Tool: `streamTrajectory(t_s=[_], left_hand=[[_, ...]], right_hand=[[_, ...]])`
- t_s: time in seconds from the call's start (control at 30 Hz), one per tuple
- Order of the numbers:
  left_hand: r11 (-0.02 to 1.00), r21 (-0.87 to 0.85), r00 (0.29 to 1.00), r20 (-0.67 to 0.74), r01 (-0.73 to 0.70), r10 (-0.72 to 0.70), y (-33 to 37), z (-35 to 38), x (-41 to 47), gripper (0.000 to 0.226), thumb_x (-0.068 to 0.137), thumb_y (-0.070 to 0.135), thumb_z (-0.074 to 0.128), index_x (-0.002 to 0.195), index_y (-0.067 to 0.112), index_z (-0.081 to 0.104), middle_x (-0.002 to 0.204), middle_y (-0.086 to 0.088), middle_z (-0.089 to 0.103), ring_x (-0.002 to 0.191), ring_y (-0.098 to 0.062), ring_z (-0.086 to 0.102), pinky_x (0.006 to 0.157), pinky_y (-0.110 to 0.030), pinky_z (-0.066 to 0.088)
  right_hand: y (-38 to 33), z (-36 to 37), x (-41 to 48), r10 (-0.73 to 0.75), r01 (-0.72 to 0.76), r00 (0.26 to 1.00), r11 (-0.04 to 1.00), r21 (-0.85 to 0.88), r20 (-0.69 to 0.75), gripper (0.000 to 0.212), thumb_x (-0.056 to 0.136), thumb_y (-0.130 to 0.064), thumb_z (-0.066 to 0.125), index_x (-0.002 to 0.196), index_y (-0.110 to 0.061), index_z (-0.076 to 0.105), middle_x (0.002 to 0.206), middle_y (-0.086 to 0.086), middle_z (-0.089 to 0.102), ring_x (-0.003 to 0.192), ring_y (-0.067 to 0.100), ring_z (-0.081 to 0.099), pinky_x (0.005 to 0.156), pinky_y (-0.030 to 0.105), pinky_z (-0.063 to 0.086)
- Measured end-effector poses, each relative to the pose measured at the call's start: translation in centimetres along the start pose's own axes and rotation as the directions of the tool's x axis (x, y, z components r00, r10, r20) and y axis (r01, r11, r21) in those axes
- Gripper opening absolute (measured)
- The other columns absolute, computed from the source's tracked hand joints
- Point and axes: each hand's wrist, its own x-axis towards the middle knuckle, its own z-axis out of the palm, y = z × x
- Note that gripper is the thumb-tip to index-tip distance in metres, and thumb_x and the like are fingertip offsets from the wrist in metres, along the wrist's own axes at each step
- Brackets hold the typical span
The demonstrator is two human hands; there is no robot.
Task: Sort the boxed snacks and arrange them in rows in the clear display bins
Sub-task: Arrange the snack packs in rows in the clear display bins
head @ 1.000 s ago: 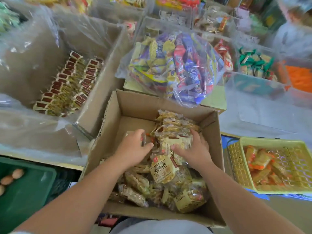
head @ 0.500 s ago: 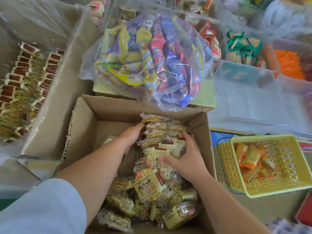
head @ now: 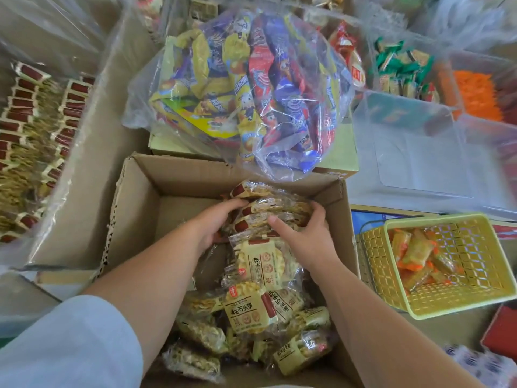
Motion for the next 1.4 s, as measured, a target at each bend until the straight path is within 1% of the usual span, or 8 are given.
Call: streamTrajectory(t_s=[0.17,0.37,0.57,0.77,0.87,1.0,1.27,1.4], left_hand=[[1.0,-0.012,0.994,0.103,0.021,-0.02,-0.3,0.2,-0.7,0.069,0.057,0.066,0.08,0.112,0.025,0.076,0.105,-0.004,0.08,0.098,-0.024,0.077,0.088,-0.044,0.055],[0.997,-0.072,0.987,0.154,-0.036,0.047,-0.7,-0.3,-2.4,0.064,0.073,0.053,0.08,0.128,0.024,0.066,0.117,-0.006,0.078,0.103,-0.027,0.076,0.086,-0.052,0.056],[0.976,-0.139,0.986,-0.027,-0.167,0.165,-0.9,-0.8,-6.6,0.07,0.063,0.045,0.092,0.124,0.031,0.062,0.111,0.0,0.079,0.106,-0.029,0.074,0.092,-0.064,0.055],[0.941,-0.179,0.934,-0.269,-0.287,0.234,-2.0,-3.5,-12.2,0.056,0.061,0.037,0.097,0.11,0.032,0.07,0.097,0.001,0.081,0.084,-0.021,0.079,0.064,-0.039,0.063],[0.914,-0.183,0.889,-0.363,-0.361,0.279,-2.6,-4.8,-14.8,0.058,0.054,0.038,0.098,0.106,0.029,0.075,0.097,0.001,0.081,0.088,-0.021,0.079,0.076,-0.04,0.062],[0.882,-0.128,0.828,-0.427,-0.454,0.364,-3.4,-5.0,-17.6,0.041,0.059,0.04,0.096,0.095,0.044,0.078,0.095,0.008,0.081,0.088,-0.014,0.078,0.072,-0.033,0.06],[0.741,0.347,0.528,-0.535,-0.575,0.66,-4.8,-4.8,-20.1,0.046,0.06,0.048,0.088,0.1,0.054,0.066,0.094,0.022,0.074,0.084,0.001,0.07,0.072,-0.028,0.055],[0.664,0.55,0.412,-0.522,-0.507,0.747,-4.3,-5.1,-20.0,0.042,0.071,0.035,0.09,0.095,0.053,0.061,0.09,0.024,0.068,0.081,0.001,0.065,0.068,-0.028,0.051]], right_hand=[[-0.3,-0.4,0.1,-0.027,0.029,0.996,0.999,-0.033,0.082,0.118,0.048,-0.098,0.063,0.147,-0.066,0.007,0.155,0.001,0.035,0.134,0.027,0.048,0.108,0.046,0.044],[-1.5,-0.5,0.3,0.016,-0.04,0.989,0.986,0.162,0.149,0.1,0.052,-0.094,0.064,0.139,-0.052,0.039,0.145,0.001,0.043,0.12,0.022,0.054,0.107,0.047,0.046],[-1.8,0.1,-1.3,-0.074,0.002,0.96,0.966,0.257,0.269,0.108,0.053,-0.091,0.068,0.146,-0.046,0.034,0.151,-0.002,0.044,0.134,0.023,0.048,0.11,0.05,0.044],[-3.5,2.8,-3.9,-0.172,0.08,0.905,0.967,0.242,0.389,0.106,0.055,-0.098,0.056,0.146,-0.049,0.03,0.142,-0.02,0.042,0.126,0.008,0.043,0.101,0.034,0.038],[-3.8,4.3,-5.4,-0.25,0.139,0.857,0.954,0.266,0.451,0.08,0.06,-0.095,0.054,0.128,-0.055,0.039,0.124,-0.031,0.049,0.11,-0.01,0.049,0.086,0.022,0.038],[-3.1,4.9,-6.7,-0.33,0.209,0.813,0.935,0.288,0.48,0.079,0.071,-0.089,0.053,0.131,-0.037,0.053,0.132,-0.01,0.059,0.122,0.007,0.056,0.105,0.039,0.044],[-1.9,5.0,-8.1,-0.347,0.565,0.745,0.782,-0.262,0.57,0.092,0.076,-0.087,0.051,0.152,-0.037,0.037,0.163,-0.015,0.023,0.147,0.008,0.023,0.118,0.036,0.024],[-1.6,4.6,-8.2,-0.376,0.545,0.795,0.788,-0.287,0.477,0.079,0.085,-0.077,0.051,0.151,-0.035,0.038,0.158,-0.008,0.036,0.146,0.014,0.03,0.117,0.036,0.029]])
